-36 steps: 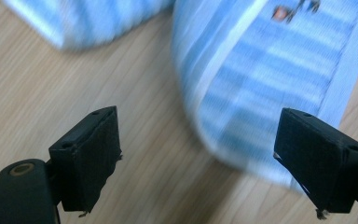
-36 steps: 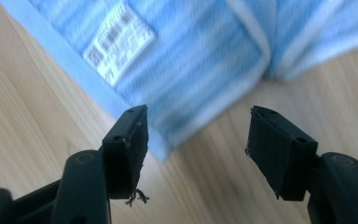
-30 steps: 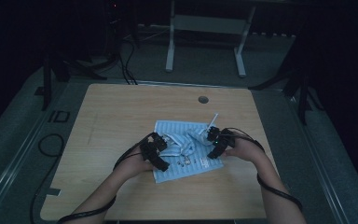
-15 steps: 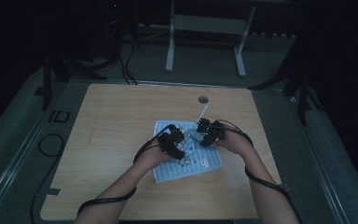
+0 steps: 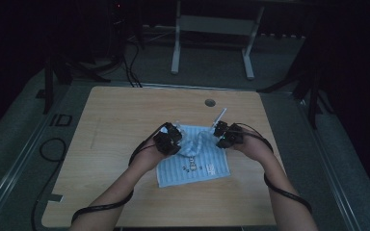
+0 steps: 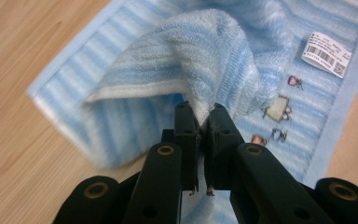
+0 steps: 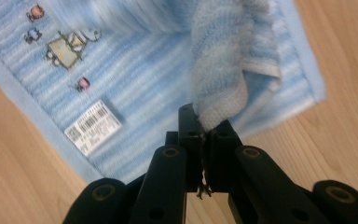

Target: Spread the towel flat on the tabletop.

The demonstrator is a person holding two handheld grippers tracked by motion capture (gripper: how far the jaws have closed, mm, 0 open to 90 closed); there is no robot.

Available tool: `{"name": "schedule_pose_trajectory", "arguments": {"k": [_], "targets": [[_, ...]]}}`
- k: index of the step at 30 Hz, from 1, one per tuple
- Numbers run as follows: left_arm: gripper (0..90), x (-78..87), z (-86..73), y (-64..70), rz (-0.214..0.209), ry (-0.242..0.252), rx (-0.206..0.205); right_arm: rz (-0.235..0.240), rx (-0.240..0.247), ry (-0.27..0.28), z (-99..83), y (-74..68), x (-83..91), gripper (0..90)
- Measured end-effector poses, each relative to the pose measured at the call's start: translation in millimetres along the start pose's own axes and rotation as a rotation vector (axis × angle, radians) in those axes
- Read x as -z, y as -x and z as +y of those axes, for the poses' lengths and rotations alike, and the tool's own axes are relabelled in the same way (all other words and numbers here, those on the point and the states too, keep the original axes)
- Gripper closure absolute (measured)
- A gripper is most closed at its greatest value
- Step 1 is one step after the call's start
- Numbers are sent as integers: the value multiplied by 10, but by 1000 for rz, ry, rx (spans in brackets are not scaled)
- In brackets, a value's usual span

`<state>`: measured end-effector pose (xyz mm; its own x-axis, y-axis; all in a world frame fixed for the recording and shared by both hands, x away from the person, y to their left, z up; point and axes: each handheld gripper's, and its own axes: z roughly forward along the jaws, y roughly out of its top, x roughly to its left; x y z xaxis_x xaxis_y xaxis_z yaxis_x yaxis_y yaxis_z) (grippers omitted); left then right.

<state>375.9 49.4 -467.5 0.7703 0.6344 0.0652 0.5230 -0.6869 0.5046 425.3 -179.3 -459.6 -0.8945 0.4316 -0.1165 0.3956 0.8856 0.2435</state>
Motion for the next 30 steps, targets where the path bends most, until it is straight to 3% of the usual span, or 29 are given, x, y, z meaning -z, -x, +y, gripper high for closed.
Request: {"name": "schedule_pose_trajectory", "arguments": {"k": [7,10,16,20,22,24,28,30], "targets": [[845,278,-155,-178,2,14,43,-13,8,29,-150,-12,262,866],[844,357,-190,-227,-41,30,73,-1,14,64,-194,-47,371,866],[837,414,-284,-128,-60,67,78,-18,43,70,-244,-247,453,865],[823,373,-475,-16,-90,70,69,15,36,67,-434,-412,331,865],[812,323,-585,-1,-110,66,92,42,25,77,-540,-471,254,864],[810,245,-675,-3,-110,35,97,72,28,71,-643,-539,158,862],[797,78,-830,-18,-107,-5,127,85,-20,37,-798,-570,-37,862],[833,13,-881,-7,-110,-24,117,103,-51,40,-863,-547,-124,860]]}}
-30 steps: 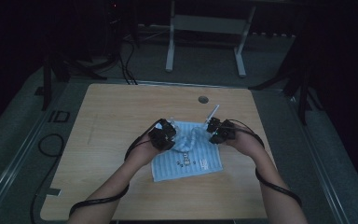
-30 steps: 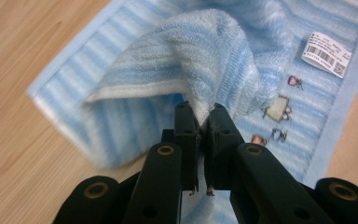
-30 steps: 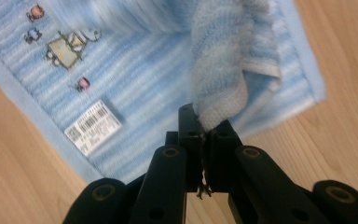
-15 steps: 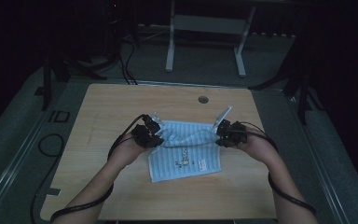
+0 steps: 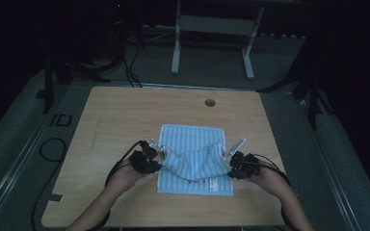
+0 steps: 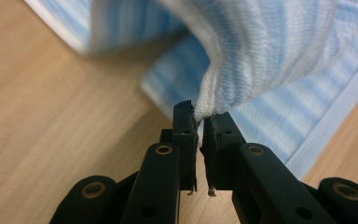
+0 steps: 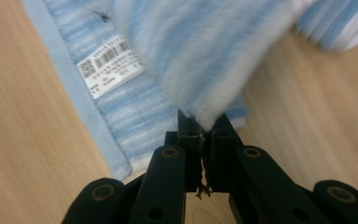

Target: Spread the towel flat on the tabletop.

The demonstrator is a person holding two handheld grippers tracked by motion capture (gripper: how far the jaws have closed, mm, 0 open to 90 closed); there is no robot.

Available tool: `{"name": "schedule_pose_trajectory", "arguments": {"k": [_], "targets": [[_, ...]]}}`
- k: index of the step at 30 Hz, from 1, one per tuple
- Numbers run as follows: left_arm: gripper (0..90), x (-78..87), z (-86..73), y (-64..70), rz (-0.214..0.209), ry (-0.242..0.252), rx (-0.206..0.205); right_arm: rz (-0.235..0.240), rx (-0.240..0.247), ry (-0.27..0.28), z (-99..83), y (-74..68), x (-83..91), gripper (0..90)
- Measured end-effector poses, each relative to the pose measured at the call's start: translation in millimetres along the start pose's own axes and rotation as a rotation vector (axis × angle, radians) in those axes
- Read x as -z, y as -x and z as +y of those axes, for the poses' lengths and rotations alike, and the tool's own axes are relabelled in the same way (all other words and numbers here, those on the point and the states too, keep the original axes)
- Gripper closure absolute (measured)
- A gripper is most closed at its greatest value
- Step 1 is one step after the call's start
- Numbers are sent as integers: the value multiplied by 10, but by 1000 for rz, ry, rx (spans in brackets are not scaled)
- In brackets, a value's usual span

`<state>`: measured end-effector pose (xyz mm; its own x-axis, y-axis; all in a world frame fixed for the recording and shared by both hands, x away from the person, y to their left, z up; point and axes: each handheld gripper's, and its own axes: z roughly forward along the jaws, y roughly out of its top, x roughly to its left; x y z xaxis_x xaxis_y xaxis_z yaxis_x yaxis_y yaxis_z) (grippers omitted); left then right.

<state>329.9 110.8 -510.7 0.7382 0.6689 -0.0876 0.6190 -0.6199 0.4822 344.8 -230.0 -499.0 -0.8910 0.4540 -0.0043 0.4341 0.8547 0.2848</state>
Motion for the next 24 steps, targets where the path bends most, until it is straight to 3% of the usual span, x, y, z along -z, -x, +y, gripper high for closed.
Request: {"name": "schedule_pose_trajectory", "arguments": {"k": [3,6,9,10,14,16,19,20,24], "targets": [[859,-50,-20,26,-1,-6,-5,-13,-25,-24,-39,25,-99,836],[879,-56,-43,69,-5,-10,-22,-4,-28,-40,-41,6,-146,796],[878,-40,-136,69,-12,-11,-13,-4,-24,-43,-67,-31,-167,749],[865,-23,-179,71,-8,-7,-6,-3,-34,-39,-87,-28,-156,723],[638,144,-365,101,16,37,4,-32,-61,-24,-206,-62,-57,645],[639,240,-439,158,6,65,-8,-44,-57,-23,-269,-120,8,646],[692,309,-485,333,-31,51,-76,-2,-27,-11,-323,-259,88,672],[716,301,-478,412,-65,42,-111,7,-9,-6,-325,-319,103,687],[739,158,-388,621,-127,21,-199,42,55,3,-266,-513,69,672]]}}
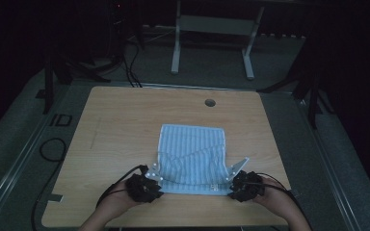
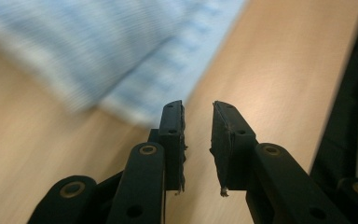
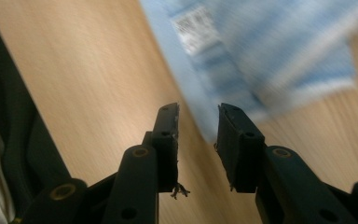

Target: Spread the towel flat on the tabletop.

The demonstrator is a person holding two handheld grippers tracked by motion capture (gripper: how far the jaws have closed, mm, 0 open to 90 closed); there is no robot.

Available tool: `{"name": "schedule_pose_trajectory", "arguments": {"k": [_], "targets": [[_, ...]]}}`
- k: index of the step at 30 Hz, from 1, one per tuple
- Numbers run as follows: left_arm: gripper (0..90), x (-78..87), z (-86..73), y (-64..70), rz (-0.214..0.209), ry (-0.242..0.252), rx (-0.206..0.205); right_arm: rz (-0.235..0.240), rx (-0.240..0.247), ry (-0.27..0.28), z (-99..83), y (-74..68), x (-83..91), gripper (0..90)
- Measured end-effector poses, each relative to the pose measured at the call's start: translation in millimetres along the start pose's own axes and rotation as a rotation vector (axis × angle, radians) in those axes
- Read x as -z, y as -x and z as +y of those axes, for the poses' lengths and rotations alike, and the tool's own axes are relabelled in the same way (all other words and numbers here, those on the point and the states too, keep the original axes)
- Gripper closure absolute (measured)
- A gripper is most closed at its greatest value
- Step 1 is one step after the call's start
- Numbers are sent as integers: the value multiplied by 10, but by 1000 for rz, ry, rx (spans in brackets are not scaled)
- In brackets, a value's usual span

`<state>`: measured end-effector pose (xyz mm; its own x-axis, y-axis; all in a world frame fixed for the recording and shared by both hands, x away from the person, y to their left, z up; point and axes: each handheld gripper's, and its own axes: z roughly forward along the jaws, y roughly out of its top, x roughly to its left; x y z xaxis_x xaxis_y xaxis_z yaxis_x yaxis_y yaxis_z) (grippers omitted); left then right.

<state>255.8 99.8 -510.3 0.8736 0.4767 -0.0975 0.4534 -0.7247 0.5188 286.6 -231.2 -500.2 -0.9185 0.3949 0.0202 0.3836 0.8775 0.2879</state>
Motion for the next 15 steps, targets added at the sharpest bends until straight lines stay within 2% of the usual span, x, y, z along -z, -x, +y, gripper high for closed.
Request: {"name": "schedule_pose_trajectory", "arguments": {"k": [4,5,7,9,11,12,15], "targets": [[711,-194,122,-9,-3,-29,-53,-16,34,-27,102,-37,-118,646],[709,-231,137,-24,-2,-21,-52,-15,35,-39,120,-36,-140,646],[685,-298,157,-78,2,-48,-54,-29,51,-56,136,-24,-189,635],[683,-315,163,-122,-2,-47,-42,-28,54,-67,137,-10,-229,635],[673,-314,172,-145,19,-53,-44,-28,55,-61,138,4,-231,649],[634,-324,174,-159,37,-66,-49,-37,58,-60,139,9,-233,655],[619,-334,179,-234,29,-46,-30,-52,52,-43,153,71,-240,689]]}}
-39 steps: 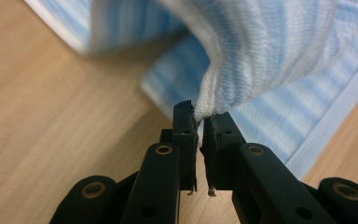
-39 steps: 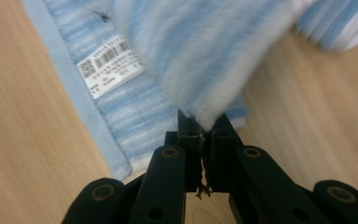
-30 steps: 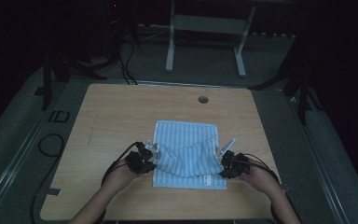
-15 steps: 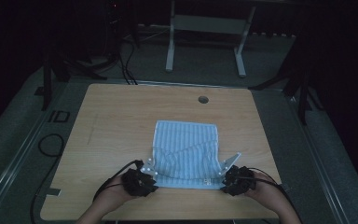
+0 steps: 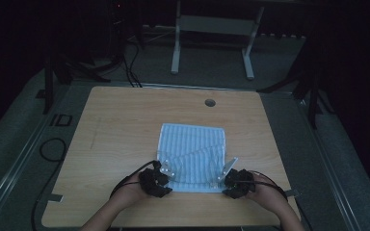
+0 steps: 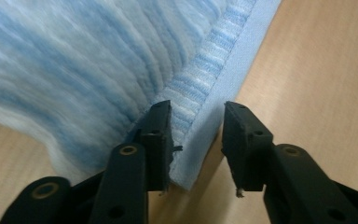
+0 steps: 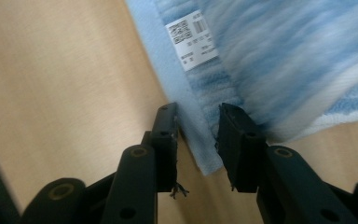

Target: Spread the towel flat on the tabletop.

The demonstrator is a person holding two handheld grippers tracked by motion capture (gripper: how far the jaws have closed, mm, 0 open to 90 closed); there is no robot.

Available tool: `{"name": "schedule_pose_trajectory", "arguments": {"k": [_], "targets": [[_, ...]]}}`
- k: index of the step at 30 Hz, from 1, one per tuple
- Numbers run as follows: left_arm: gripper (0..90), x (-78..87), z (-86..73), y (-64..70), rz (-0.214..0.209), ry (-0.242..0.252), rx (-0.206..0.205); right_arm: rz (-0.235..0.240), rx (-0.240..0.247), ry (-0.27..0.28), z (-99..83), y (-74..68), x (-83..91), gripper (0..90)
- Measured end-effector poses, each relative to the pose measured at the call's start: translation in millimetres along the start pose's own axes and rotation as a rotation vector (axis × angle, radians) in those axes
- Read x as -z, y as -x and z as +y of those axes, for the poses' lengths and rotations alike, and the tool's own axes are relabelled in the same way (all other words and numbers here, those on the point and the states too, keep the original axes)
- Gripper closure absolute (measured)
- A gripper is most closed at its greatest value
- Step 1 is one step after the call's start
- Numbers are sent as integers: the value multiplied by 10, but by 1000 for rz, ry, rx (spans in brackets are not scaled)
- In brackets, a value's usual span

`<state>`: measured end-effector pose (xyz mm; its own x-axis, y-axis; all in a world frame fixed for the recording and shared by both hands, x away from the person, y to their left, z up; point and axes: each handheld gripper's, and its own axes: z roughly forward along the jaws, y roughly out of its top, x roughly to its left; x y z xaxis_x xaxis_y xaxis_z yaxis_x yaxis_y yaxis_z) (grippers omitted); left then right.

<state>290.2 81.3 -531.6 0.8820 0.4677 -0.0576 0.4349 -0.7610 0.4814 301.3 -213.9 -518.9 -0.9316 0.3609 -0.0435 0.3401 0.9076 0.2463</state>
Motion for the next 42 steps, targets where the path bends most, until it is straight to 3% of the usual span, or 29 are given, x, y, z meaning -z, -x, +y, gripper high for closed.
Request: {"name": "schedule_pose_trajectory", "arguments": {"k": [4,9,10,11,12,15,16,17,18,21,24,28,30,31,32,36,39,40,41,42], "targets": [[626,-27,50,-122,44,7,9,-15,-18,14,52,147,-24,741],[663,-84,190,-323,73,-1,24,-20,-44,11,165,409,-62,767],[663,-84,190,-323,73,-1,24,-20,-44,11,165,409,-62,767],[663,-118,274,-411,87,-11,27,-21,-49,8,184,454,-68,771],[664,-136,308,-451,90,-7,32,-26,-72,4,239,591,-85,781],[704,-180,390,-583,103,9,65,-34,-107,12,290,782,-108,795],[711,-180,390,-583,103,9,65,-34,-107,12,290,782,-108,795],[749,-207,447,-681,111,14,80,-27,-135,21,317,914,-122,807],[776,-207,447,-681,111,14,80,-25,-146,17,330,955,-125,817],[847,-239,530,-768,127,5,92,-22,-148,5,375,1021,-136,835],[860,-259,600,-802,128,-12,105,-34,-141,-9,402,1031,-140,845],[862,-129,656,-788,121,-3,113,-41,-133,-8,402,1030,-93,852],[861,83,685,-728,135,23,100,-40,-139,30,391,1006,24,853],[861,83,685,-728,135,23,100,-54,-125,58,386,960,148,853],[861,328,696,-625,150,44,78,-70,-110,89,382,888,292,853],[858,675,614,-307,151,71,12,-113,-34,136,322,524,703,851],[854,816,465,-19,94,68,-26,-115,31,154,180,134,927,848],[850,816,465,-19,94,68,-26,-115,31,154,180,134,927,848],[850,825,367,129,16,47,-39,-104,46,153,123,-7,963,844],[833,819,314,196,-24,31,-46,-58,70,156,27,-212,976,817]]}}
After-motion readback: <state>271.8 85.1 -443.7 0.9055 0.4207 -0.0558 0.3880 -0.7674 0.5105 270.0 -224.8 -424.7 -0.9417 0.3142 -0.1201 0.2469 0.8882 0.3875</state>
